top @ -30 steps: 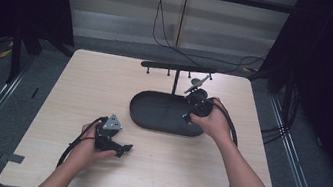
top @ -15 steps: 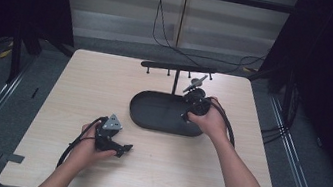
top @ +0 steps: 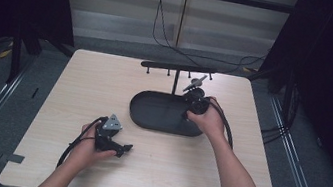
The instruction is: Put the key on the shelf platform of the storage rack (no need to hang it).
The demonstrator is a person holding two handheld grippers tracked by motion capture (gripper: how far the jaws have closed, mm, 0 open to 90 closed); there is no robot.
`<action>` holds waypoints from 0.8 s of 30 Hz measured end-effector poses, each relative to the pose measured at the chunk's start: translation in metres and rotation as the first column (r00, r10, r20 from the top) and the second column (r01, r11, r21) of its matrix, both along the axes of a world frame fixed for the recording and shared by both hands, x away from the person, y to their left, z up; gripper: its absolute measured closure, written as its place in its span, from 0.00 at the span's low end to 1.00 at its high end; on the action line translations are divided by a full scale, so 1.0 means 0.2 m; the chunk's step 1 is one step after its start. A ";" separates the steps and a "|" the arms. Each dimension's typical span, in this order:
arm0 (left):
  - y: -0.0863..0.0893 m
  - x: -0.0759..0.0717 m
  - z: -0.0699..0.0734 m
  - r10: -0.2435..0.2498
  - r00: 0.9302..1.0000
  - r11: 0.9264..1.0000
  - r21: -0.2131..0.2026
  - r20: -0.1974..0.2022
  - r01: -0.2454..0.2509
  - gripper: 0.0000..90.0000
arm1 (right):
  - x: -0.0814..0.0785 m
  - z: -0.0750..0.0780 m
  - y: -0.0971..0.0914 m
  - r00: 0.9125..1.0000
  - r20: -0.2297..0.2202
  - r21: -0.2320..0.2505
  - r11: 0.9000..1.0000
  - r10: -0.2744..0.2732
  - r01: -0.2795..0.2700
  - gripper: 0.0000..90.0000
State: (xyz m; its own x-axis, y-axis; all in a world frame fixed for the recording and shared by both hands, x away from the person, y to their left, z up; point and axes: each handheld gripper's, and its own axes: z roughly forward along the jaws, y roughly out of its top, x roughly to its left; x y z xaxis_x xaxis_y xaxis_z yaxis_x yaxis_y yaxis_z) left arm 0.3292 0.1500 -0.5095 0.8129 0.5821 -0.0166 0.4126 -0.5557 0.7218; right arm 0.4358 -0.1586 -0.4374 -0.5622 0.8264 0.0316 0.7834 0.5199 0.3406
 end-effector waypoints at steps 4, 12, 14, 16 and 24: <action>0.00 0.00 0.00 0.000 1.000 1.000 0.000 0.000 0.000 0.16 | 0.00 -0.02 0.01 1.000 -0.003 0.007 1.000 0.002 -0.002 0.77; 0.00 0.00 0.00 -0.001 1.000 1.000 0.000 0.000 0.001 0.16 | 0.00 -0.09 0.02 1.000 0.000 0.008 1.000 0.006 -0.006 0.77; 0.00 0.00 0.00 0.000 1.000 1.000 0.000 0.000 0.000 0.16 | 0.00 -0.10 0.02 1.000 0.003 0.009 1.000 0.006 -0.006 0.77; 0.00 0.00 0.00 -0.001 1.000 1.000 0.001 0.000 0.001 0.16 | 0.00 -0.11 0.03 1.000 0.002 0.010 1.000 0.002 -0.002 0.77; 0.00 0.00 0.00 -0.001 1.000 1.000 0.001 0.000 0.001 0.16 | 0.00 -0.13 0.03 1.000 0.028 0.015 1.000 0.009 -0.010 0.77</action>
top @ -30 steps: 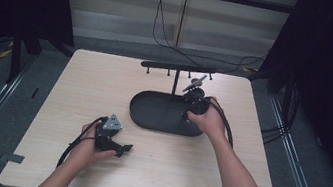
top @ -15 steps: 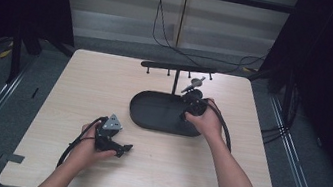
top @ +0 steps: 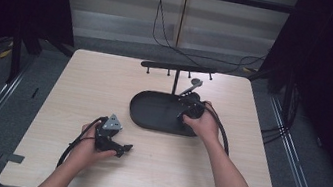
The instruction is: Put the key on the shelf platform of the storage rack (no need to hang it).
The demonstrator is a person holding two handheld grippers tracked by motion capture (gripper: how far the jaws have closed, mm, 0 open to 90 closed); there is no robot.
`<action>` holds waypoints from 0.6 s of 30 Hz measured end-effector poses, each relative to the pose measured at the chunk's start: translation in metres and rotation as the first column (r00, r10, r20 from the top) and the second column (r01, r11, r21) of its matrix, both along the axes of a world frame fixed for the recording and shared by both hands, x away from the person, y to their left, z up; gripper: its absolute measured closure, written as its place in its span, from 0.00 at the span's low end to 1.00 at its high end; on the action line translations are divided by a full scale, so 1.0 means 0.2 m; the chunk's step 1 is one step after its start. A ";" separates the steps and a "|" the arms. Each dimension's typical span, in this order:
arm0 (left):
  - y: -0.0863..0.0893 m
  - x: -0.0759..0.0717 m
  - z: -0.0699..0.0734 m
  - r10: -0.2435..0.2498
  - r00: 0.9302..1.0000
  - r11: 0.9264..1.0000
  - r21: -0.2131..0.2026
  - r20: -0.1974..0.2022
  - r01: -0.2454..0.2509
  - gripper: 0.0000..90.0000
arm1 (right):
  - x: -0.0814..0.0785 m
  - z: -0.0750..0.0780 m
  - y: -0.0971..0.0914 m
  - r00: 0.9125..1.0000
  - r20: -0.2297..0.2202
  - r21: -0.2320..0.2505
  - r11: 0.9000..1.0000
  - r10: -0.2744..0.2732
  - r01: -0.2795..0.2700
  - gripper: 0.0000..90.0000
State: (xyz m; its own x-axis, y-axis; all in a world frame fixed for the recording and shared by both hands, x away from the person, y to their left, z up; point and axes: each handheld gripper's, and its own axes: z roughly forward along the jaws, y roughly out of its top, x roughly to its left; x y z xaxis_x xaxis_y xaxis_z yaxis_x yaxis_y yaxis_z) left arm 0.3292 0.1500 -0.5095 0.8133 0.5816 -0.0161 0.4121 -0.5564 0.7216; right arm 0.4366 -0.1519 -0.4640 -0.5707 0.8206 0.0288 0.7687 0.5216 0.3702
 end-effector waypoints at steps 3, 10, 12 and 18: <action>0.00 0.00 0.00 0.001 1.000 1.000 -0.001 0.000 -0.001 0.16 | 0.00 -0.01 0.00 1.000 0.012 0.000 1.000 -0.002 0.002 0.77; 0.00 0.00 0.00 0.001 1.000 1.000 -0.001 0.000 -0.001 0.16 | 0.00 -0.02 0.01 1.000 0.015 0.003 1.000 0.003 -0.003 0.77; 0.00 0.00 0.00 0.001 1.000 1.000 -0.001 0.000 -0.001 0.16 | 0.00 -0.02 0.01 1.000 0.023 0.004 1.000 0.001 -0.001 0.77; 0.00 0.00 0.00 0.000 1.000 1.000 0.000 0.000 0.000 0.16 | 0.00 -0.02 0.01 1.000 0.029 0.004 1.000 0.005 -0.005 0.77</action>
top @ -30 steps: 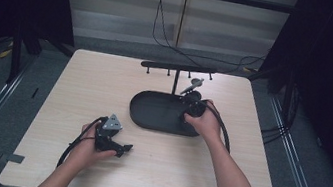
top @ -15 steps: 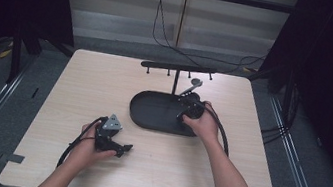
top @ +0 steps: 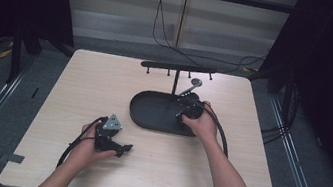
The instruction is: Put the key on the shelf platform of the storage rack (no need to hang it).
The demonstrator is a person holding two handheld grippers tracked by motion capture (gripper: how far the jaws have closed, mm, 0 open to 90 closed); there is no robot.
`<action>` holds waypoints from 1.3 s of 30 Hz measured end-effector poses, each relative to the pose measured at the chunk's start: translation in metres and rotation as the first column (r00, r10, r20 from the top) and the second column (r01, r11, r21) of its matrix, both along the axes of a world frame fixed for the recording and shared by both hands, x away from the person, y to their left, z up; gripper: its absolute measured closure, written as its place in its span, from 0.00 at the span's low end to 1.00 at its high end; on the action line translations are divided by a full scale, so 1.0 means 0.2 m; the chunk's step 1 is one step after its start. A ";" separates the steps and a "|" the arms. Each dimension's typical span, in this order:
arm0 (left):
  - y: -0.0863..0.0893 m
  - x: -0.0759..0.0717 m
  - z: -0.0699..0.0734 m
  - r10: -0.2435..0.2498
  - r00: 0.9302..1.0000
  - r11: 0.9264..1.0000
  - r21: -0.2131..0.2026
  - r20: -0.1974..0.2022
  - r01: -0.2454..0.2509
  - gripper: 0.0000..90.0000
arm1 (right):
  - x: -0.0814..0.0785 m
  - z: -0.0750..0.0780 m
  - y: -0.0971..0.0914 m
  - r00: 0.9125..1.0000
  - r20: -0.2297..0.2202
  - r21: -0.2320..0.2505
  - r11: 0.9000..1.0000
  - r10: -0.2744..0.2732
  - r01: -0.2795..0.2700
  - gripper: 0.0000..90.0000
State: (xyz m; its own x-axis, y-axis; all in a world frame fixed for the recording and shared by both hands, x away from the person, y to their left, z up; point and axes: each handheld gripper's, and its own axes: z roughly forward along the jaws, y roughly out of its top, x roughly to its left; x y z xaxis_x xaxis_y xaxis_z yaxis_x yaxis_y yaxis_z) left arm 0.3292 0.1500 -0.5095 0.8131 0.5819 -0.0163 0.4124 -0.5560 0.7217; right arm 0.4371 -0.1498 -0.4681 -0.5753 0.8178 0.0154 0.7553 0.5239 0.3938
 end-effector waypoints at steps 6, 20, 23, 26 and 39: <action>0.00 0.00 0.00 -0.002 1.000 1.000 0.002 0.000 0.002 0.16 | 0.00 -0.01 0.01 1.000 0.008 0.005 1.000 -0.005 0.005 0.77; 0.00 0.00 0.00 -0.001 1.000 1.000 0.000 0.000 0.001 0.16 | 0.00 -0.02 0.01 0.999 0.036 -0.008 1.000 -0.023 0.023 0.76; 0.00 0.00 0.00 0.000 1.000 1.000 0.000 0.000 0.000 0.16 | 0.00 -0.03 0.01 0.999 0.042 -0.004 1.000 -0.028 0.028 0.76; 0.00 0.00 0.00 0.000 1.000 1.000 -0.001 0.000 0.000 0.16 | 0.00 -0.03 0.00 0.999 0.042 -0.005 1.000 -0.030 0.030 0.76; 0.00 0.00 0.00 0.000 1.000 1.000 -0.001 0.000 0.000 0.16 | 0.00 -0.02 0.00 0.998 0.052 -0.002 0.999 -0.039 0.040 0.73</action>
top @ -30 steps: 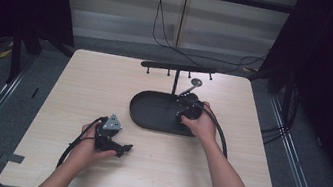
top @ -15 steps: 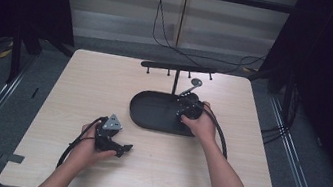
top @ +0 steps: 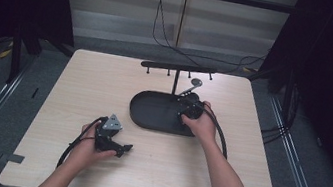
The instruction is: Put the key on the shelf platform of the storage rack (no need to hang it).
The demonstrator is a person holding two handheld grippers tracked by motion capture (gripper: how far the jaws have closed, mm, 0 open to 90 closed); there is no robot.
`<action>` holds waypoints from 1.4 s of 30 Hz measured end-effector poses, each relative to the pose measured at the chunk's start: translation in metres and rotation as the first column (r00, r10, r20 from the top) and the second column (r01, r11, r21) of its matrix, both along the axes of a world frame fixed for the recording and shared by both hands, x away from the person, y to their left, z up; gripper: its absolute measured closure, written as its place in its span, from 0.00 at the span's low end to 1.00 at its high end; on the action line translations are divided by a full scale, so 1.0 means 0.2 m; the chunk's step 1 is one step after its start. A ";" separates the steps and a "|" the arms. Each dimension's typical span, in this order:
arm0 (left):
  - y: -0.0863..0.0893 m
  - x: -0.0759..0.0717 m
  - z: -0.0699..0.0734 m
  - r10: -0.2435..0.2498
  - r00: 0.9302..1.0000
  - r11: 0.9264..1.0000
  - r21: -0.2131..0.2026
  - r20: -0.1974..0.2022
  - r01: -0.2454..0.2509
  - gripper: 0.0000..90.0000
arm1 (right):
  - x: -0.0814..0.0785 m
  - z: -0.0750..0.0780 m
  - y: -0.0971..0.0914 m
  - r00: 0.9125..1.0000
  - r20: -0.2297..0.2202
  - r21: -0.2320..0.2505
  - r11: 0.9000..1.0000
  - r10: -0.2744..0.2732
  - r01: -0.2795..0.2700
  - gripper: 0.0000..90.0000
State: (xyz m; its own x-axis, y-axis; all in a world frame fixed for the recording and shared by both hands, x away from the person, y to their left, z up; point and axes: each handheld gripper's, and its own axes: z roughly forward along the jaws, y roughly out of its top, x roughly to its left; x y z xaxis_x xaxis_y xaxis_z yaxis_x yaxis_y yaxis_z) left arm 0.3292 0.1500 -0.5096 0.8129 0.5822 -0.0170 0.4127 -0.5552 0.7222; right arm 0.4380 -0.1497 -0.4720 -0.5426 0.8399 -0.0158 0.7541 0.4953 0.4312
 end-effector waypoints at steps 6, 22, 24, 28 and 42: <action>0.00 0.00 0.00 0.000 1.000 1.000 0.000 0.000 0.000 0.16 | 0.00 0.01 -0.01 1.000 -0.005 -0.001 1.000 -0.005 0.005 0.68; 0.00 0.00 0.00 -0.001 1.000 1.000 0.002 0.000 0.001 0.16 | -0.04 0.04 -0.03 0.999 -0.049 0.038 0.999 0.009 -0.007 0.35; 0.00 0.00 0.00 0.000 1.000 1.000 0.001 0.000 0.000 0.16 | -0.05 0.05 -0.03 0.999 -0.047 0.039 0.999 0.013 -0.011 0.34; 0.00 0.00 0.00 0.000 1.000 1.000 0.001 0.000 0.000 0.16 | -0.07 0.08 -0.03 0.998 -0.050 0.057 0.998 0.028 -0.025 0.32; 0.00 0.00 0.00 -0.001 1.000 1.000 0.001 0.000 0.001 0.16 | -0.14 0.15 -0.08 0.997 -0.057 0.074 0.996 0.059 -0.055 0.32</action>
